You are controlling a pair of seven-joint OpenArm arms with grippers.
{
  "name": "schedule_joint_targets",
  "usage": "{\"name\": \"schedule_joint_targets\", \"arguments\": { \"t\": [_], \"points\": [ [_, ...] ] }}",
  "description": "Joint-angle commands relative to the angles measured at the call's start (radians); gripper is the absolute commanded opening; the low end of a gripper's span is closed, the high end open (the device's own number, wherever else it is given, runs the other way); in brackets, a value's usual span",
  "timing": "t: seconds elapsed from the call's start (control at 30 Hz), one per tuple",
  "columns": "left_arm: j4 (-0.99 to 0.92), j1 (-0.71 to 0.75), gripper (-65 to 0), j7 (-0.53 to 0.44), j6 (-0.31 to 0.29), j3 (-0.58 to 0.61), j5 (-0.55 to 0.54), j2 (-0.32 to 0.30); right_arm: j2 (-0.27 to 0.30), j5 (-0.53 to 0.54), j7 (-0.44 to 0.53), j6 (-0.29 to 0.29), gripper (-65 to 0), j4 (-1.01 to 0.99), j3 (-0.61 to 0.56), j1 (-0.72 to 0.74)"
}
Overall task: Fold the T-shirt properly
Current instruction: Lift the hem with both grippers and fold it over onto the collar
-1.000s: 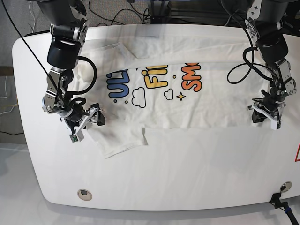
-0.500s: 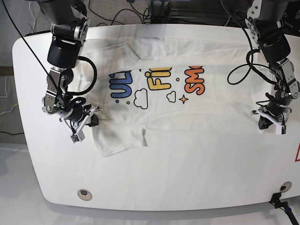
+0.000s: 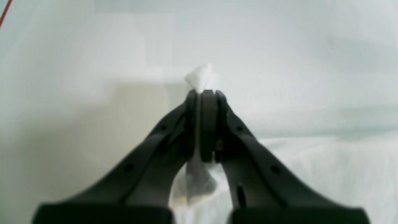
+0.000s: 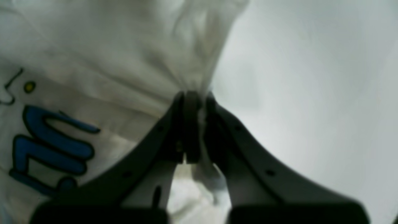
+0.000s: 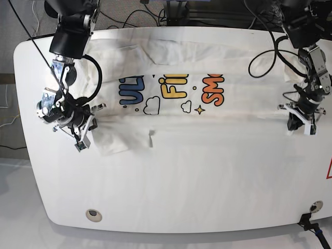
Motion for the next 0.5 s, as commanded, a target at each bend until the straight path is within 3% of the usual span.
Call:
{"name": "schedule_joint_targets", "arguments": {
  "t": [0.0, 0.33, 0.47],
  "points": [
    [0.087, 0.041, -65.0, -0.027, 0.003, -0.006, -0.013, -0.024, 0.016, 0.001, -0.019, -0.001, -65.0, 0.087, 0.003, -0.017],
    [0.236, 0.222, -65.0, -0.027, 0.003, -0.008, -0.013, -0.048, 0.016, 0.003, -0.27, -0.001, -65.0, 0.359, 0.0, -0.146],
    [0.288, 0.285, -65.0, -0.026, 0.003, -0.065, -0.013, -0.048, 0.016, 0.003, -0.291, -0.001, -65.0, 0.423, -0.002, -0.2]
  ]
}}
